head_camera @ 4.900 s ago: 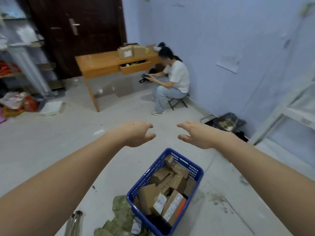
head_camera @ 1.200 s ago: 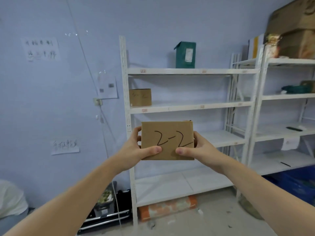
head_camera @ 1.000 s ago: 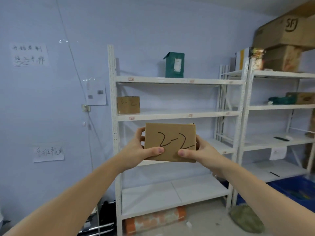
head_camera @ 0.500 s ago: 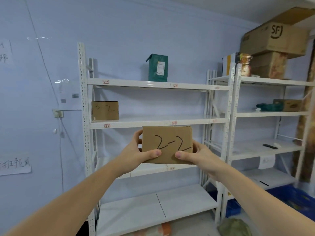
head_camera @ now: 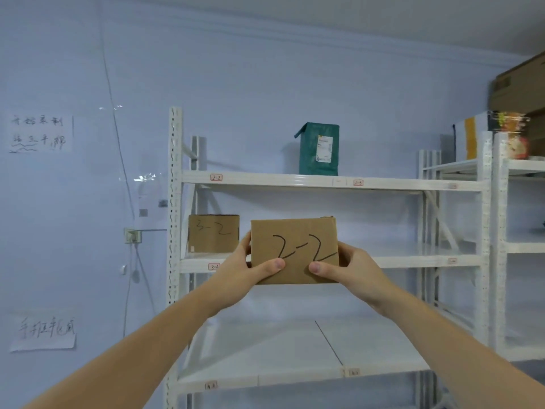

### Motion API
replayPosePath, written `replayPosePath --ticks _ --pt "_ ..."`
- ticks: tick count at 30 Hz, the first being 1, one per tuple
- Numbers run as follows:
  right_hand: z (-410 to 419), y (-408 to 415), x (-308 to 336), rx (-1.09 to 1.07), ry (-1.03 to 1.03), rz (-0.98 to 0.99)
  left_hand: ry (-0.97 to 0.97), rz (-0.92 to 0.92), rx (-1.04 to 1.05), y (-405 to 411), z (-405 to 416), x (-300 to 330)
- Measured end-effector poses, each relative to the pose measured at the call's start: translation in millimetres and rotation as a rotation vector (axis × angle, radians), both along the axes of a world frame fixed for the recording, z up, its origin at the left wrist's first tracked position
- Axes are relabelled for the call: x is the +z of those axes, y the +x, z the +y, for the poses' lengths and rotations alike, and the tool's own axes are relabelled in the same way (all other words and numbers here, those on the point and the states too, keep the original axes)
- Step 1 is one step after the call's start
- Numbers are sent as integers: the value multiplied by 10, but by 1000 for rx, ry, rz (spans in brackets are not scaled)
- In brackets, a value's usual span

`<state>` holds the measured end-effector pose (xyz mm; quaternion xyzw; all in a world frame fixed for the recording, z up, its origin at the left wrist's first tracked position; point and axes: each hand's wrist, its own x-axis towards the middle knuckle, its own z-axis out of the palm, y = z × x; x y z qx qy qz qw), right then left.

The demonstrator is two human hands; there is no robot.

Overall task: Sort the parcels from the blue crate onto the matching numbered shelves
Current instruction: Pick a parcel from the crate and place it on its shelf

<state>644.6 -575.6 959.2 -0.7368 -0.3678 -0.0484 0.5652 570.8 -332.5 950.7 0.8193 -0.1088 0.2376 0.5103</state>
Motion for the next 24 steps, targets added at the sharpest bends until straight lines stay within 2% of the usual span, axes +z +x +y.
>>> replayPosePath --ticks 8,16,24 --pt "706 1313 209 91 -26 -78 32 -23 79 1150 593 151" --pt "1534 2644 886 167 -91 -191 61 -48 258 2172 1305 576" --pt "2720 3511 1866 130 -7 -449 92 -321 597 2851 2144 1433"
